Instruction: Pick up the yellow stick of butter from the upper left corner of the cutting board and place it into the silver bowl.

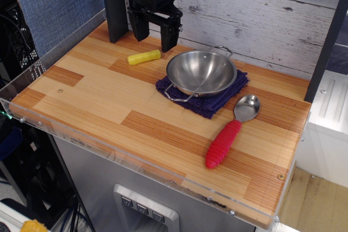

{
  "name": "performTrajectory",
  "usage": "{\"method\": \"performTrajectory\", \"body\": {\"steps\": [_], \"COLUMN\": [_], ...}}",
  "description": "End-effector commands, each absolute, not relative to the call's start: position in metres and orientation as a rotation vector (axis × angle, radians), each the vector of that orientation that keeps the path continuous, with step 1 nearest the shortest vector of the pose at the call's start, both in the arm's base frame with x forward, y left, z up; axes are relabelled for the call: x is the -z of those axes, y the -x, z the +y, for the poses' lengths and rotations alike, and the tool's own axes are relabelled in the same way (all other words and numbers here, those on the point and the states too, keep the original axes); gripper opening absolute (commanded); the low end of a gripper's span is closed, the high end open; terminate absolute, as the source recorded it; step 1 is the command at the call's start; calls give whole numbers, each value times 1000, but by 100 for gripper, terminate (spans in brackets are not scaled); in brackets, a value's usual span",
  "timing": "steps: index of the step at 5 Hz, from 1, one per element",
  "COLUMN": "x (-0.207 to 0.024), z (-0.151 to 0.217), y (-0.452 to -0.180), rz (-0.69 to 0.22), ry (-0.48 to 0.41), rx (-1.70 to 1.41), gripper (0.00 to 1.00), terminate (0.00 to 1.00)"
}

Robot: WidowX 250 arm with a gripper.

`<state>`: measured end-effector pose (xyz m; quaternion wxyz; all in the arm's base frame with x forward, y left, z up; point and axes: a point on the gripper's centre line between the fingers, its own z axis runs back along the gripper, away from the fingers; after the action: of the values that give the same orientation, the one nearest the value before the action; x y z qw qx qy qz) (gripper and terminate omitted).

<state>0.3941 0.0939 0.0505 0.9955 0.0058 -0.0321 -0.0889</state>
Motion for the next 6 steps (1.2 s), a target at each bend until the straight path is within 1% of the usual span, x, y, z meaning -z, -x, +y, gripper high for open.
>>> {"method": "performTrajectory", "body": {"steps": [1, 2, 4, 5, 6], "x": [-41, -24, -22, -17, -20], "z": [88, 87, 99, 100, 104], "y": [-407, -407, -407, -401, -393], "rz": [-91, -49, -44, -24, -5], "ry": [16, 29, 22, 37, 46], "rx": [201, 213, 201, 196, 193], "gripper": [100, 100, 100, 100, 100], "terminate": [0, 0, 0, 0, 0]}}
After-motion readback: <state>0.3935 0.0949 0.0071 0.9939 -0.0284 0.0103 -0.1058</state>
